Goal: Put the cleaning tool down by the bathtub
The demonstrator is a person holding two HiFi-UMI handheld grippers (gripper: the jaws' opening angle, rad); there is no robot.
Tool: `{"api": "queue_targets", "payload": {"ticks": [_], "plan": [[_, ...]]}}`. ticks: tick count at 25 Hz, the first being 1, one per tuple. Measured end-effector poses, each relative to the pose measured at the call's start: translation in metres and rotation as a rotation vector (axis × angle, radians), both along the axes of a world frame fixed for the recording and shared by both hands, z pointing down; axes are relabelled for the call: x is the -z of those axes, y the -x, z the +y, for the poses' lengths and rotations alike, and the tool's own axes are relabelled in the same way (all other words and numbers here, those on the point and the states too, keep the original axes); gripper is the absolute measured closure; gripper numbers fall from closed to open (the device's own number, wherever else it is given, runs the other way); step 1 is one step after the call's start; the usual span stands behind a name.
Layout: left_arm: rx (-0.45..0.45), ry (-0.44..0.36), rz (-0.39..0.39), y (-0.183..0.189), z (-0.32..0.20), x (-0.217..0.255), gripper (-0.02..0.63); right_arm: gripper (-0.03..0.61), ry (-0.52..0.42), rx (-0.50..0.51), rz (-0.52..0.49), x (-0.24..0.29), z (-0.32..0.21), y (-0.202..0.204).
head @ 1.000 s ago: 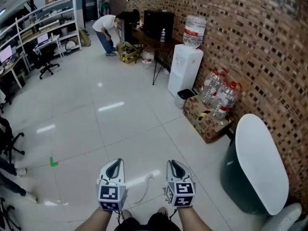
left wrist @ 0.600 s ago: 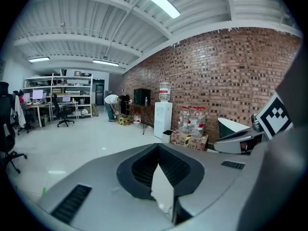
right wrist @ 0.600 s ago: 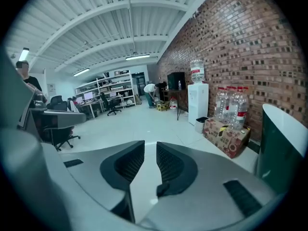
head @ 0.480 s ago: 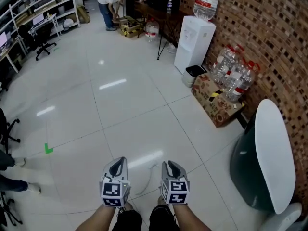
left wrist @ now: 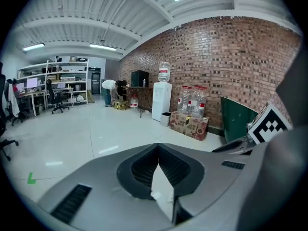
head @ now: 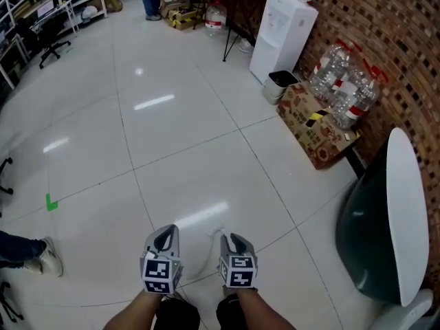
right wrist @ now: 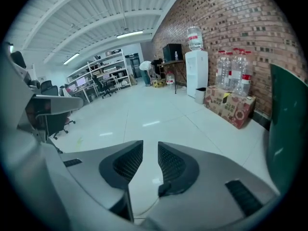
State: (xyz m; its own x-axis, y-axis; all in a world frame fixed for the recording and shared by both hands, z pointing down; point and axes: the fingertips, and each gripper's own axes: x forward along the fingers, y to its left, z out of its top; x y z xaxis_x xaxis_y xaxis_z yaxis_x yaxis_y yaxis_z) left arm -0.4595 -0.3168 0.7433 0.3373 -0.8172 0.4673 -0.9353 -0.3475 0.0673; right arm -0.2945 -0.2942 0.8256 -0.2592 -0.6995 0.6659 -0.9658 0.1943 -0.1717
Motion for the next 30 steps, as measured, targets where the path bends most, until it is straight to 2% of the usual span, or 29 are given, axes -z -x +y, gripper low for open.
{"api": "queue_targets", "payload": {"ticks": [6, 14, 17, 21, 27, 30], "plan": [[0.02, 0.031, 0.003, 0.005, -0.019, -0.109, 0.609, 0.44, 0.112, 0.005, 0.021, -0.137, -0.008, 0.012], [0.019, 0.095, -0.024, 0.006, -0.036, -0.241, 0.609, 0.433, 0.191, -0.022, 0.03, -0.274, -0.01, 0.015], [0.032, 0.117, -0.012, 0.009, -0.038, -0.285, 0.609, 0.431, 0.247, -0.039, 0.041, -0.329, -0.005, 0.012], [0.026, 0.136, -0.008, 0.009, -0.034, -0.327, 0.609, 0.426, 0.315, -0.034, 0.058, -0.39, 0.007, 0.017], [-0.004, 0.165, -0.023, 0.017, -0.017, -0.37, 0.609, 0.42, 0.394, -0.06, 0.14, -0.459, 0.023, 0.013], [-0.002, 0.164, -0.034, 0.023, -0.016, -0.387, 0.609, 0.42, 0.418, -0.058, 0.132, -0.487, 0.025, 0.019]]}}
